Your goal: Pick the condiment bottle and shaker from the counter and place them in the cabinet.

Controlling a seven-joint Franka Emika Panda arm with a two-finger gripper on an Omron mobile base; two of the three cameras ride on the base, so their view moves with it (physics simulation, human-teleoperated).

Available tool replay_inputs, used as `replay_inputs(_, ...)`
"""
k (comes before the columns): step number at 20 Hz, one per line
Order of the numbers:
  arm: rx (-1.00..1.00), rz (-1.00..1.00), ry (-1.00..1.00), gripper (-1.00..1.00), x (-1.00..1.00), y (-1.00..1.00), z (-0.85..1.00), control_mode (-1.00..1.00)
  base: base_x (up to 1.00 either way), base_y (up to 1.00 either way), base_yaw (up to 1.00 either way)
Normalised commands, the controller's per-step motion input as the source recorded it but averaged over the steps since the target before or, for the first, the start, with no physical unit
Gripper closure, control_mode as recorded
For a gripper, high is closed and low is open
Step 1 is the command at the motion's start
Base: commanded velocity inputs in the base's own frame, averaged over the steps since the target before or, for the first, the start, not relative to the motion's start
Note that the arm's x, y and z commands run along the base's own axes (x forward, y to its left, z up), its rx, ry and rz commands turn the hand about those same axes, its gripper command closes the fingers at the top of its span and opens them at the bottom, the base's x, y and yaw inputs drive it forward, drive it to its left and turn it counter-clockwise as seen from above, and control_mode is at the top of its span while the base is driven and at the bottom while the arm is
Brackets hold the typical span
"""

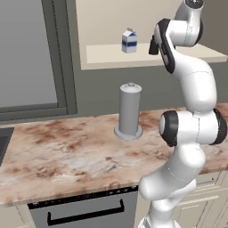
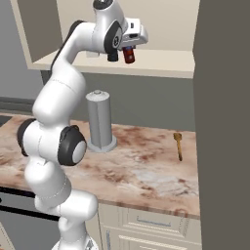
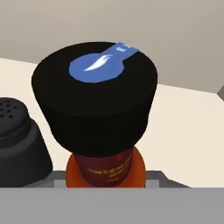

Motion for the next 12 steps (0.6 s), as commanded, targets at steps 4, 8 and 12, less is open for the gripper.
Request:
replay_inputs(4, 0.0, 0.0, 0.0, -1.0, 0.28, 0.0, -0.29, -1.0, 0.0, 0.0, 0.0)
replay_inputs(8, 0.0, 0.0, 0.0, -1.0, 0.16, -0.02, -0.22, -1.0, 0.0, 0.0, 0.0)
replay_inputs(12, 0.0, 0.0, 0.0, -1.0, 0.12, -0.07, -0.15, -1.0, 0.0, 0.0, 0.0)
